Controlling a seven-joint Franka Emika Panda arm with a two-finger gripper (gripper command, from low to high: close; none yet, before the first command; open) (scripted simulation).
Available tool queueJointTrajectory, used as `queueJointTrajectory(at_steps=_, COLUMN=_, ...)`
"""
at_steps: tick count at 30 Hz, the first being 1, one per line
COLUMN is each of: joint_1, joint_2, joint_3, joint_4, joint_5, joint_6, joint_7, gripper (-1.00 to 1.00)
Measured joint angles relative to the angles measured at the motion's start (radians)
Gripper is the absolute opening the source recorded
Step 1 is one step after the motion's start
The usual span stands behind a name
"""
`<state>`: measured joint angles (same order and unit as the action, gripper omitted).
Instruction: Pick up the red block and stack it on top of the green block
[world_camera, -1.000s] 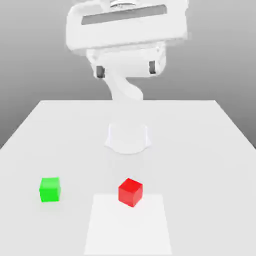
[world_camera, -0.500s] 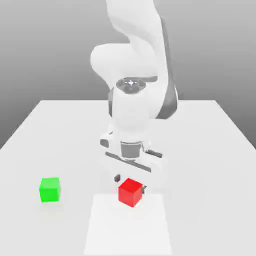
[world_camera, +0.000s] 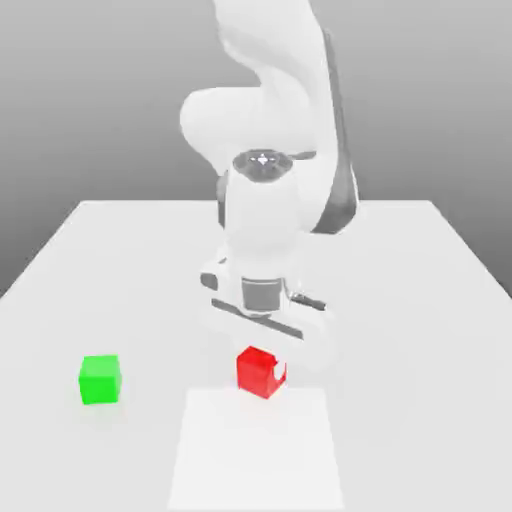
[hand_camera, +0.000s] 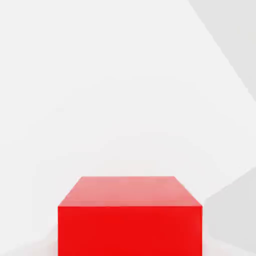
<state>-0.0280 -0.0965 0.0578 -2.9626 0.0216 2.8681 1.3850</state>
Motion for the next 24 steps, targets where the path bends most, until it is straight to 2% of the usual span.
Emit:
queueJointTrajectory(at_steps=4, joint_1=-0.051, joint_2=-0.044, joint_3=-0.072, joint_4=0.019, joint_5=-0.025, joint_6=-0.062, joint_7=-0.117, gripper=-1.00)
queueJointTrajectory(at_steps=17, joint_1=-0.286, joint_2=-0.060, joint_3=-0.396, joint_4=0.140, joint_5=-0.135, joint_6=-0.195, joint_7=-0.664, gripper=-1.00)
queueJointTrajectory(at_steps=24, joint_1=-0.255, joint_2=0.080, joint_3=-0.434, joint_4=0.158, joint_5=-0.015, joint_6=-0.077, joint_7=-0.794, gripper=-1.00)
